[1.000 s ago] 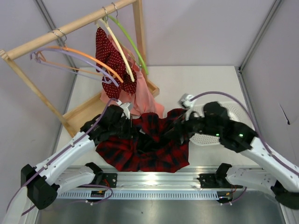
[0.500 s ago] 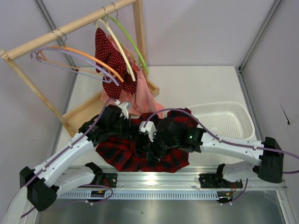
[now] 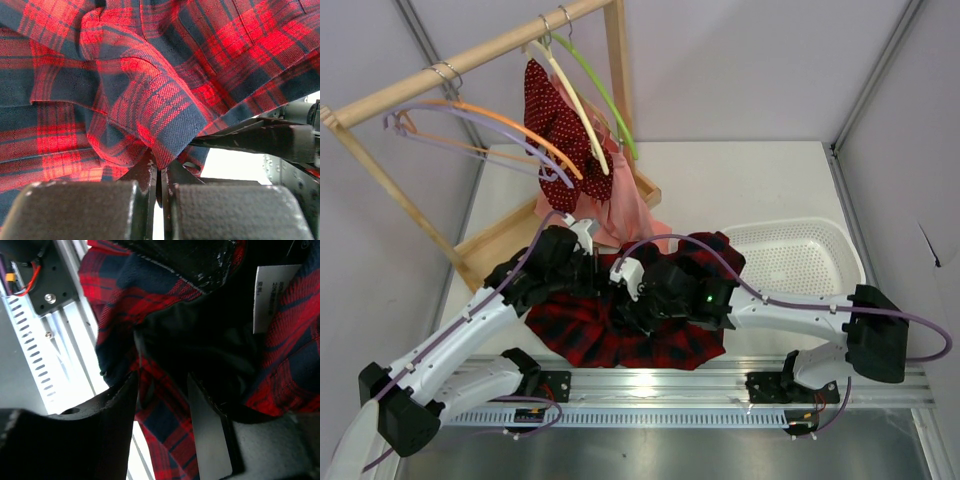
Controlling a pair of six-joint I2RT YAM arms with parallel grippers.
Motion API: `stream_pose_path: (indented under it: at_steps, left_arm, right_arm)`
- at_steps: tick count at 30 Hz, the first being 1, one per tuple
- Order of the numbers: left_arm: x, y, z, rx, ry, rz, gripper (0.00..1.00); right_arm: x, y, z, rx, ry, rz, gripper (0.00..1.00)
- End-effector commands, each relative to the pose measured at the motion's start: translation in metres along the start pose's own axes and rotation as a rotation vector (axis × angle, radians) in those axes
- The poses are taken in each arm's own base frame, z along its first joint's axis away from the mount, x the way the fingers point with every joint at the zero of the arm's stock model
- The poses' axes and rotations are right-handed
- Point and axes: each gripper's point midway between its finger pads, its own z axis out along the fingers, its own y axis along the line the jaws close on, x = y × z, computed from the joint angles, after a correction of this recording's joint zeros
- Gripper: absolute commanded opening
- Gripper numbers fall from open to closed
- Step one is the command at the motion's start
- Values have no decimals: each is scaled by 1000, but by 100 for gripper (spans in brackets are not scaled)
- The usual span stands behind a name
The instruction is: Place the skirt on the hanger
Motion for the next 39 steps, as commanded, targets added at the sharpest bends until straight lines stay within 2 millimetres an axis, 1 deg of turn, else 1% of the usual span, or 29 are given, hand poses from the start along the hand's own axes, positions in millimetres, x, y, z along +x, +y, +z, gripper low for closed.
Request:
stream_pose_path:
  at_steps: [1,5,6,7,8,9,10,11,13,14,15,16,17,18,19,21,23,26,27,28,29,30,31,33,35,37,38,39]
  left_arm:
    - [-8,-2,-5,14,-34,9,1]
    - [-7,-1,-4,9,-31,8,1]
    - [-7,-1,-5,7,-31,9,1]
    - [-6,0,-4,5,-30,10,1]
    - [-8,-1,-5,7,-34,9,1]
    - [-8,-1,-4,7,-36,7,1]
    - [-8,0,-4,4,-35,7,1]
    - [-8,-1,-4,5,-36,5,1]
    - [-8,3,-4,-16,-36,4,1]
    - [-9,4,-5,-24,-39,5,1]
    - [-9,9,-5,-48,-43,14,2]
    - [-8,12,-6,-65,-42,14,2]
    - [-9,14,-8,-77,-47,17,2]
    - [-9,17,-9,-94,-50,19,2]
    - [-10,20,-10,-111,-54,21,4]
    - [-12,20,-12,-112,-65,30,7]
    - [-15,18,-15,-104,-85,34,10]
    - [-18,11,-17,-72,-96,35,19]
    - [-19,8,-18,-59,-104,37,31]
    - [-20,6,-19,-49,-107,40,35]
    - [-21,2,-23,-35,-109,42,47]
    - [-23,0,-26,-30,-121,42,55]
    - [-26,-2,-31,-30,-133,43,62]
    - [-31,-5,-43,-31,-163,48,99]
    - [-38,-6,-54,-38,-195,56,99]
    - [-45,-11,-73,-36,-236,58,99]
    - [-46,-11,-78,-44,-251,52,99]
    - [-52,-8,-87,-69,-288,45,100]
  right_arm:
    - [-7,-3,11,21,-35,-15,49]
    - [3,-6,15,36,-3,-25,48]
    - [3,-7,14,40,-4,-29,47]
    - [4,-8,14,45,-2,-32,43]
    - [3,-9,13,52,-7,-32,29]
    - [2,-11,13,60,-8,-35,23]
    - [2,-13,12,64,-4,-29,8]
    - [-5,-13,11,66,-15,-21,0]
    - [-9,-13,5,64,-3,25,0]
    - [-17,-16,0,67,-16,48,0]
    - [-33,-15,-9,61,-53,63,0]
    - [-38,-13,-17,45,-61,101,0]
    - [-46,-21,-24,53,-81,139,0]
    - [-56,-23,-35,45,-110,169,0]
    - [-61,-19,-42,9,-119,196,0]
    - [-72,-25,-55,-1,-154,262,0]
    - [-78,-20,-62,-30,-173,290,0]
    - [-86,-13,-62,-71,-186,313,0]
    - [-88,-10,-61,-79,-182,325,0]
    - [-85,-8,-56,-76,-161,328,0]
    - [-92,-6,-57,-77,-170,321,0]
    - [-93,-6,-54,-60,-164,308,0]
    - [-91,-2,-51,-59,-149,297,0]
    - [-98,-3,-50,-40,-155,286,0]
    - [-101,-6,-50,-24,-154,285,0]
    - [-102,-12,-51,8,-152,281,0]
    - [-103,-14,-52,19,-155,281,0]
    - [-104,-17,-54,37,-155,280,0]
